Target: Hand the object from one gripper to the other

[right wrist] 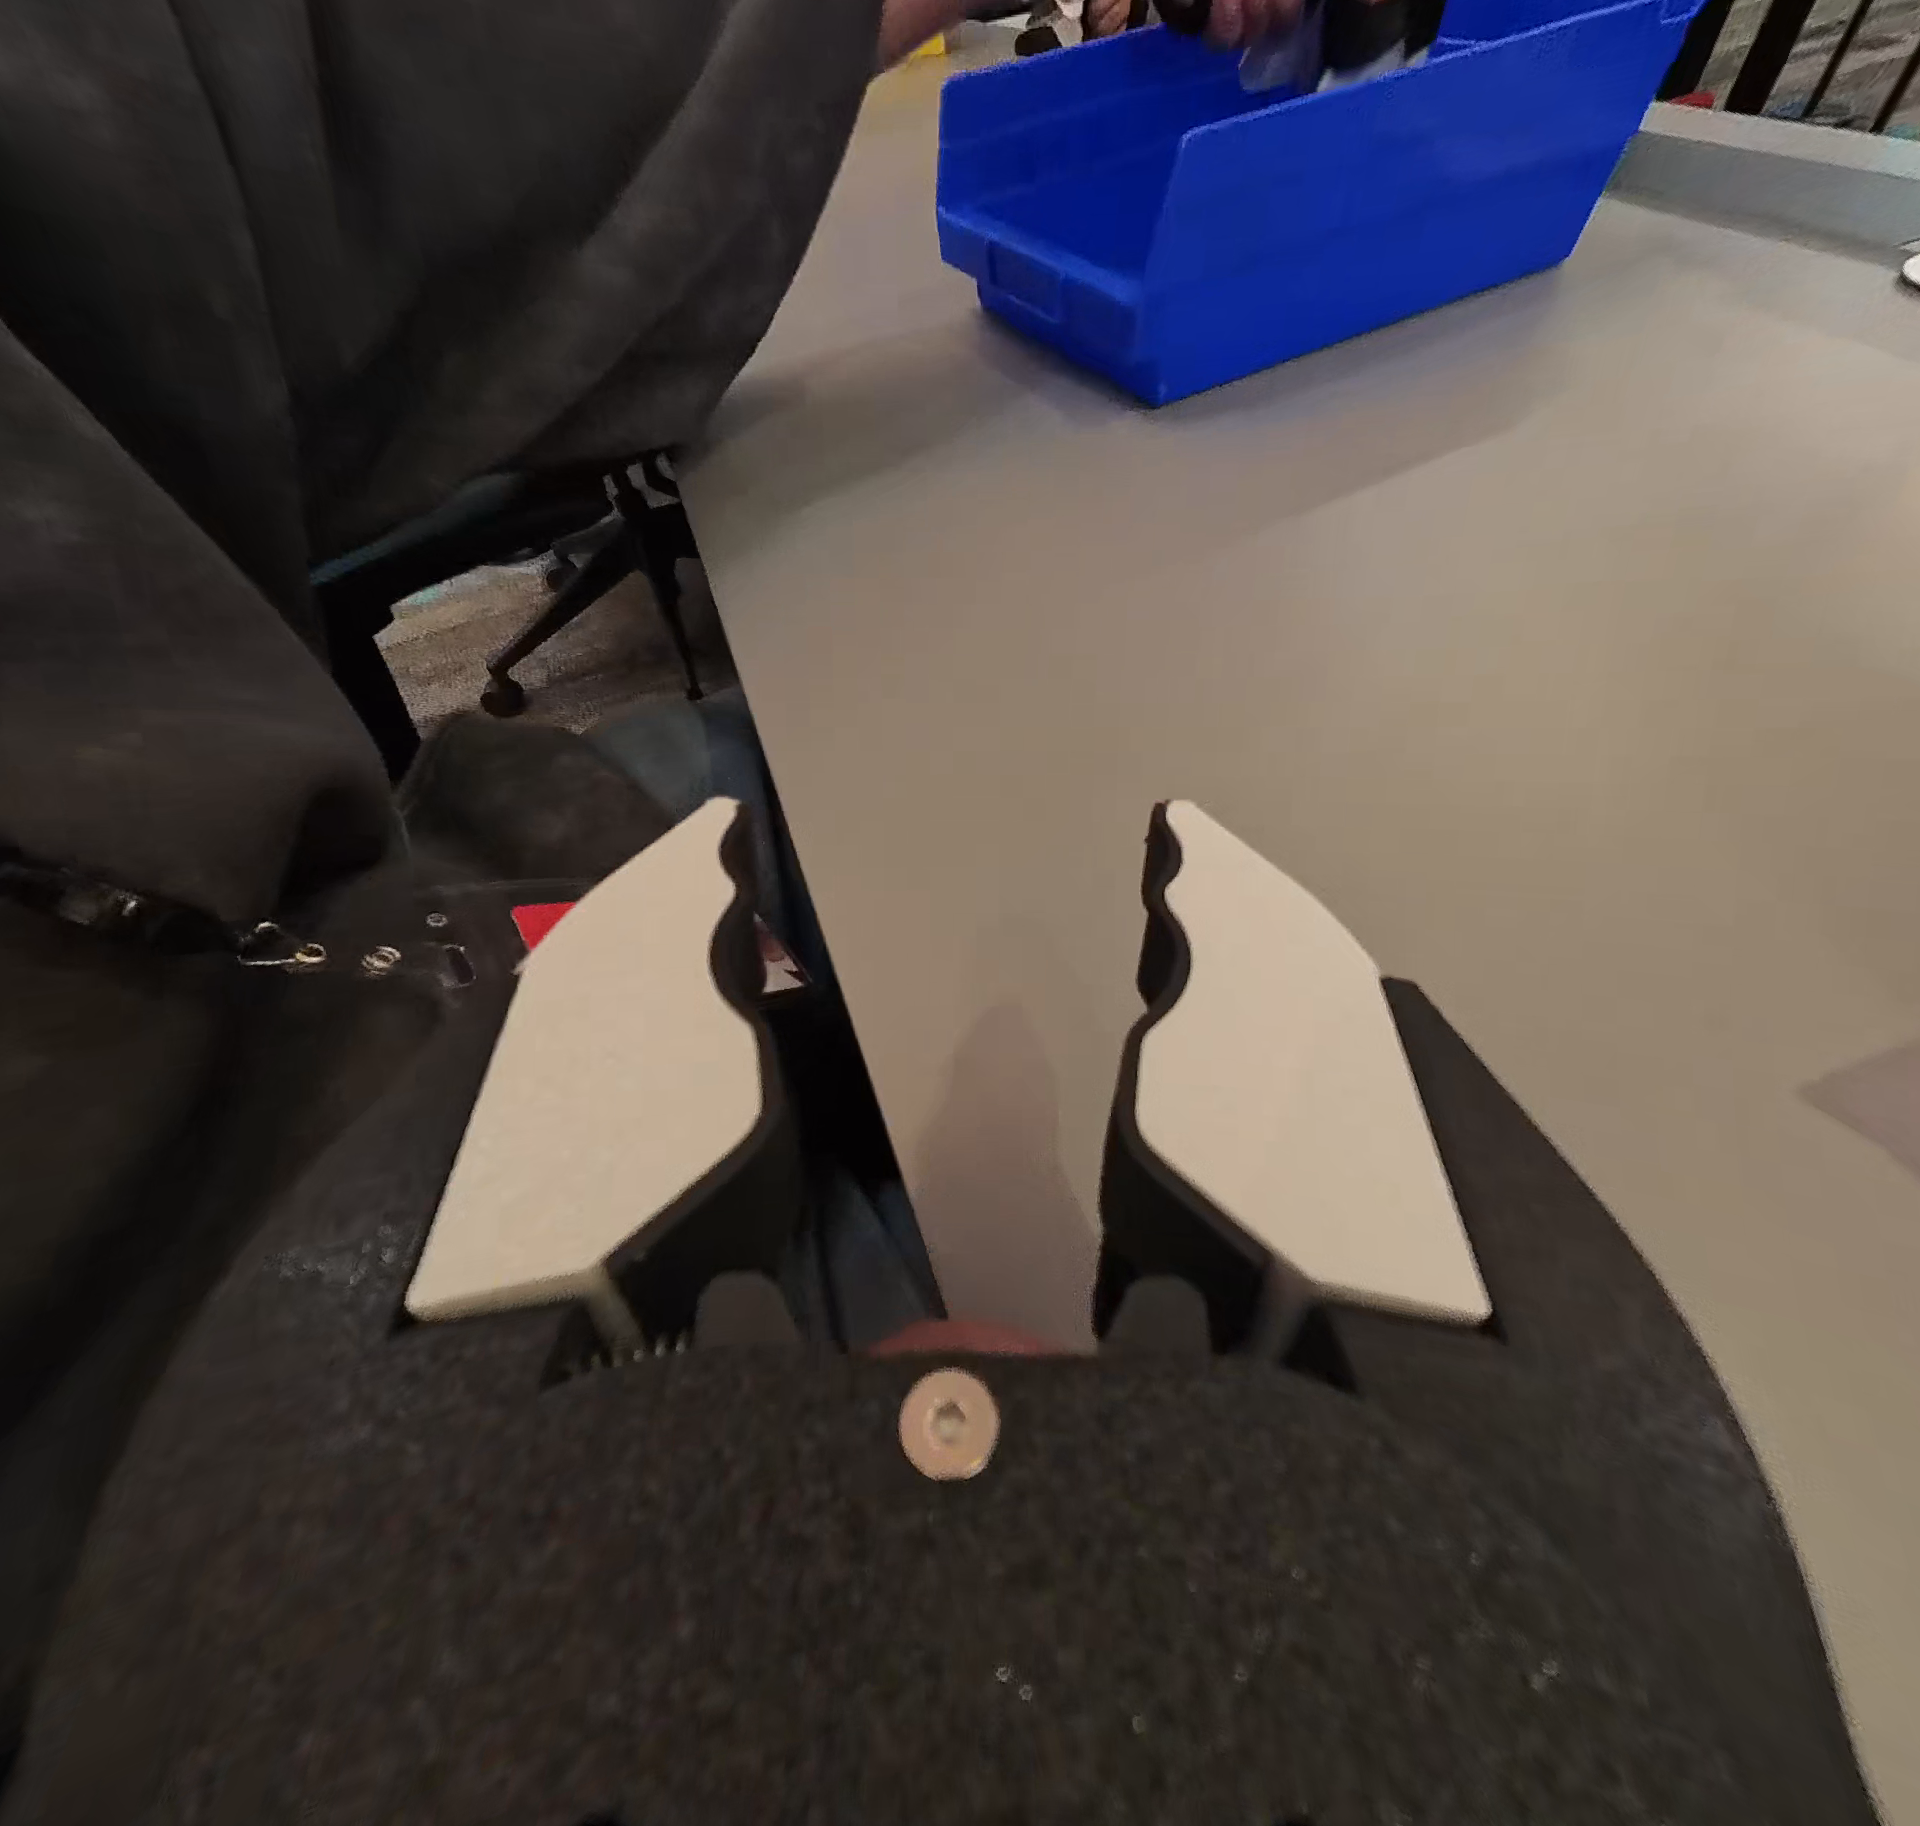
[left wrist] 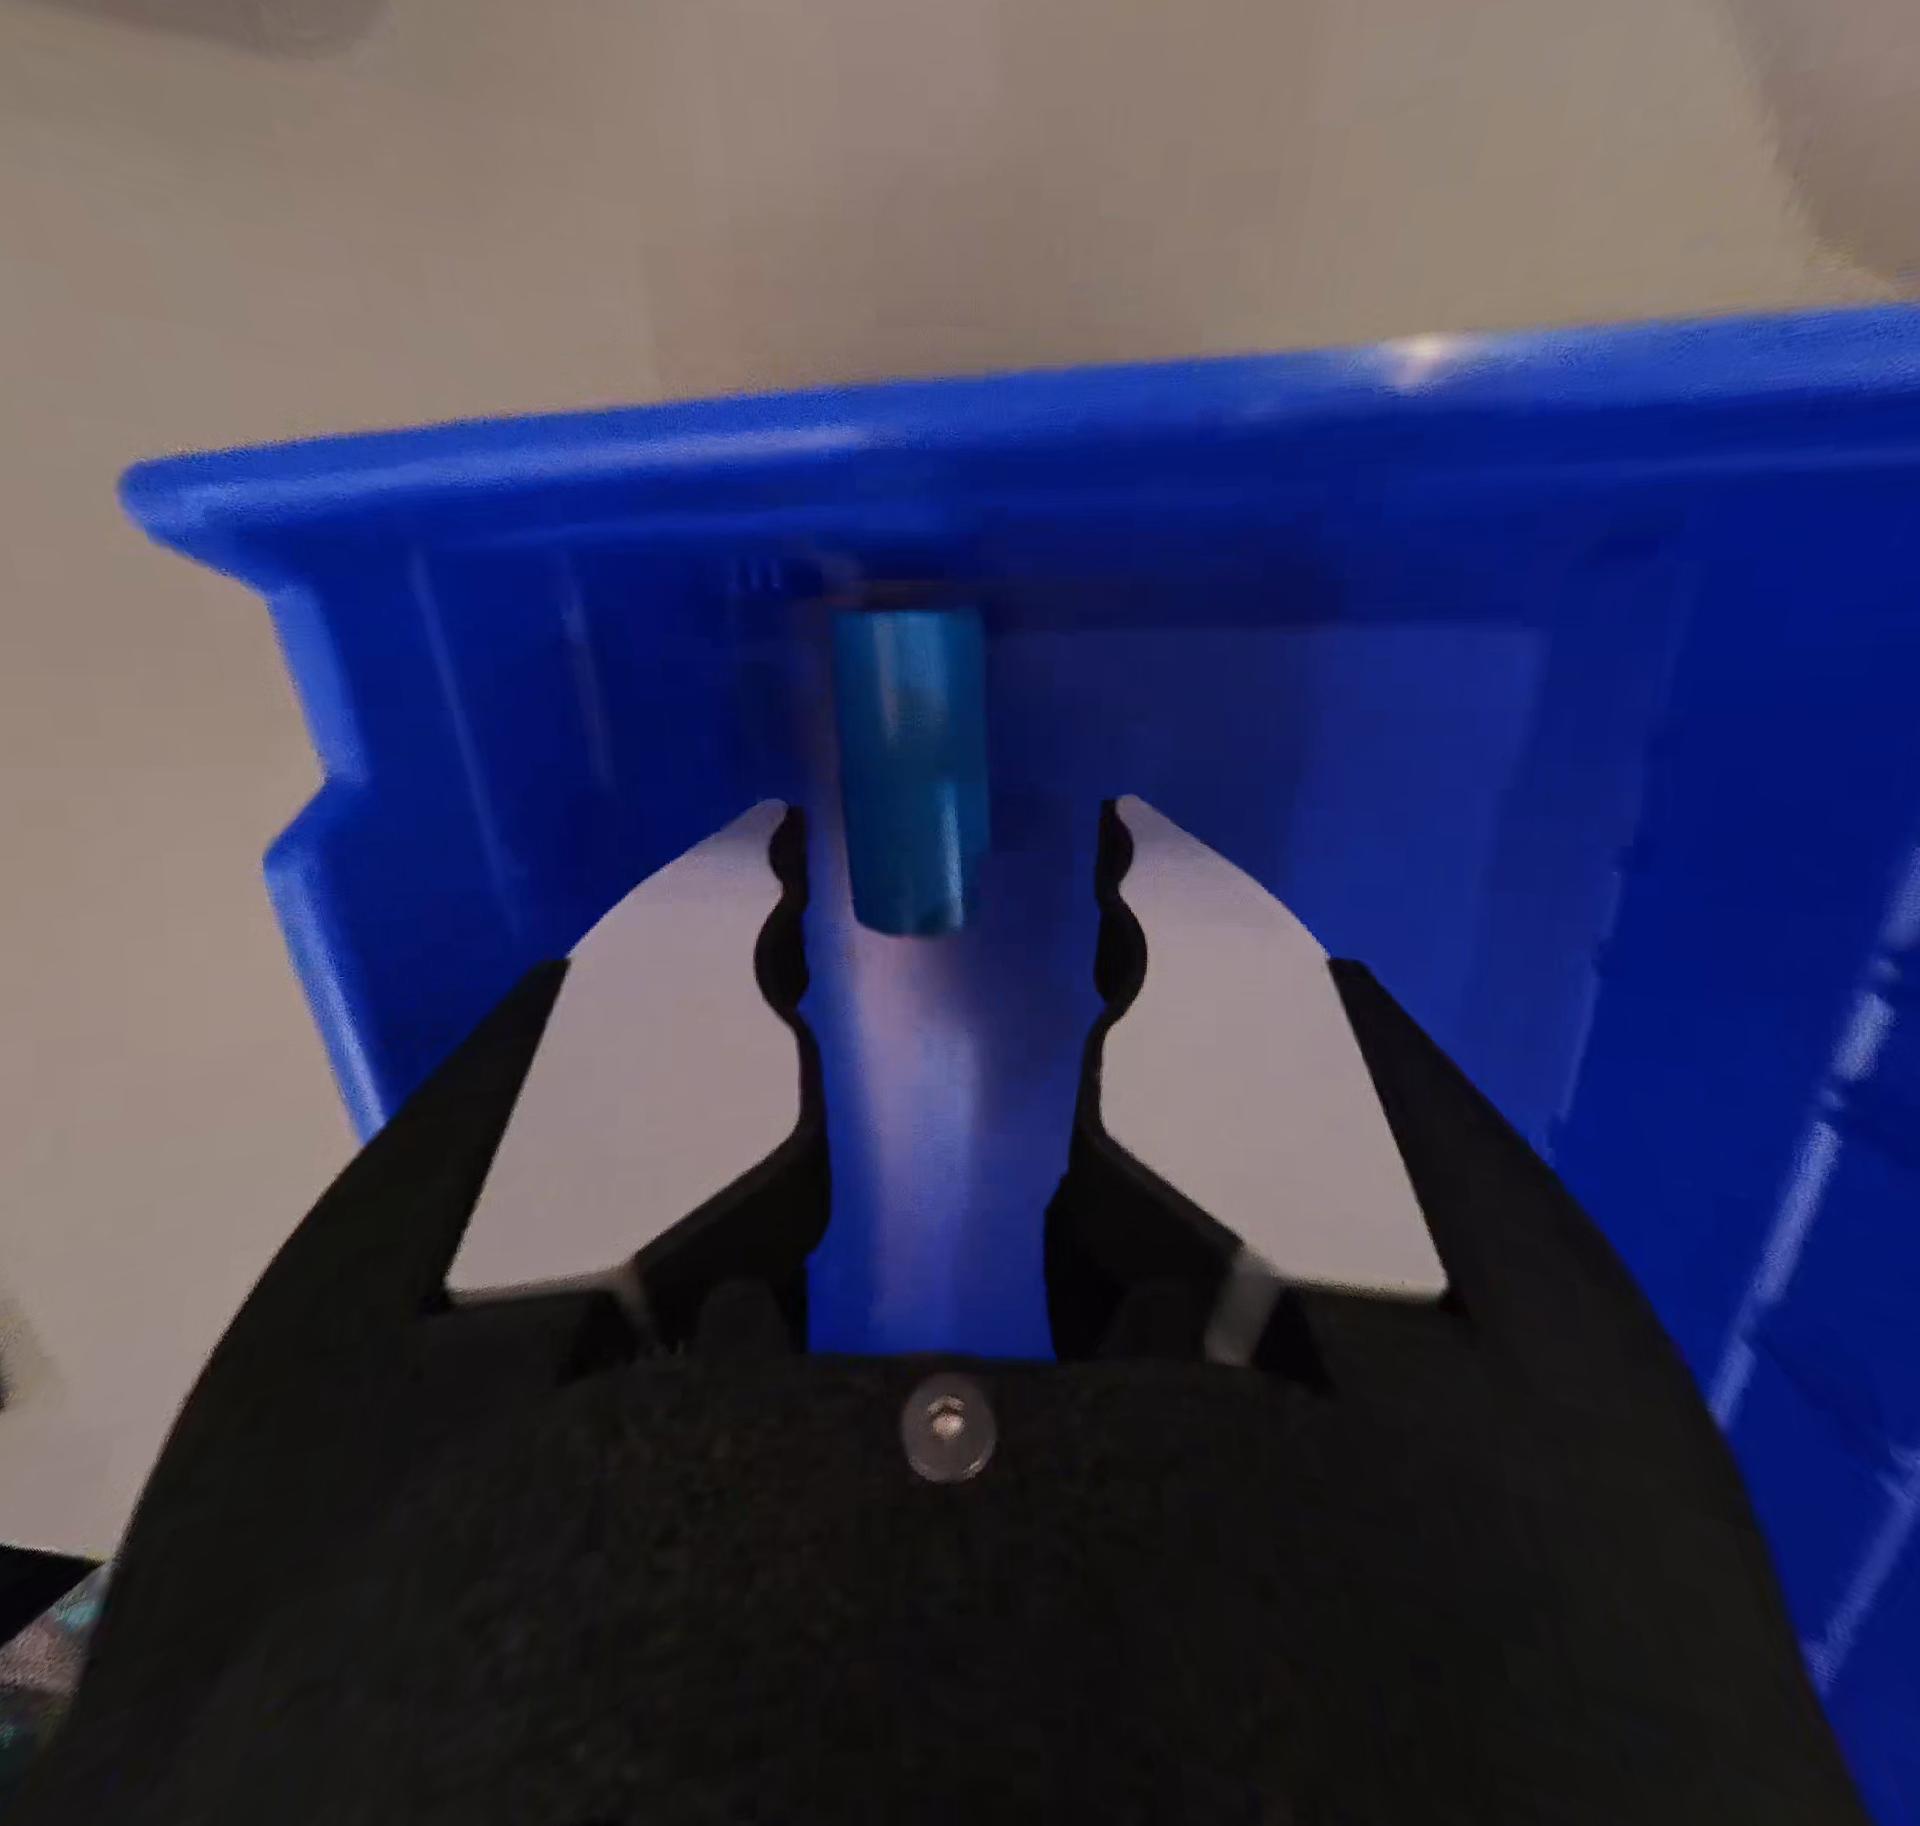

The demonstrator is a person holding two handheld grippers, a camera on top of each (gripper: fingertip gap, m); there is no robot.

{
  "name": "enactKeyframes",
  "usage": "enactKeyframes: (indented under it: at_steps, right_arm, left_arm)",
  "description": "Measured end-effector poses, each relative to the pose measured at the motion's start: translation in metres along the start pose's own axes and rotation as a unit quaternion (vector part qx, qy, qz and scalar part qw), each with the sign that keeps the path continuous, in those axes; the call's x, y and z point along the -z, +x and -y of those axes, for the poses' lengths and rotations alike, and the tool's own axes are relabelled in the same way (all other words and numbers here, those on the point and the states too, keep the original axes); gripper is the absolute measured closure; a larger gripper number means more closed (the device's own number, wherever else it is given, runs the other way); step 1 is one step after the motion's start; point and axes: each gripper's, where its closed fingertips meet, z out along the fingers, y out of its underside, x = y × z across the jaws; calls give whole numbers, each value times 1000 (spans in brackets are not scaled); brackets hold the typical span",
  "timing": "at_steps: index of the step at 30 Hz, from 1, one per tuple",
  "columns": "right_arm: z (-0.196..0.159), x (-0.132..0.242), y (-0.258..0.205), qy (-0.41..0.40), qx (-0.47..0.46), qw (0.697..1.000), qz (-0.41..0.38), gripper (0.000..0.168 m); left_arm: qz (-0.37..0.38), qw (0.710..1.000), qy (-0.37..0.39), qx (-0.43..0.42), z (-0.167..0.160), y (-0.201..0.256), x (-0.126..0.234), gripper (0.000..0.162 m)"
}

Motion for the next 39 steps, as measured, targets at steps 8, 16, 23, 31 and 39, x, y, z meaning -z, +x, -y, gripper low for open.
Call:
enactKeyframes:
  at_steps: [8,16,23,31,39]
  right_arm:
    - [-8,-3,-1,-12,-5,1000,14,99]
    - [5,5,15,20,23,999,-38,97]
    - [57,-10,43,71,112,987,-91,84]
    - [87,-76,24,73,159,984,-24,74]
    - [71,-71,11,63,172,983,-11,97]
  left_arm:
    - [4,1000,-20,8,-5,-1,-24,130]
    - [-281,949,143,-17,-52,67,79,131]
    - [-667,722,182,-18,-197,202,216,131]
    - [-784,619,49,23,-308,305,219,131]
    - [-803,596,-27,5,-341,333,214,130]
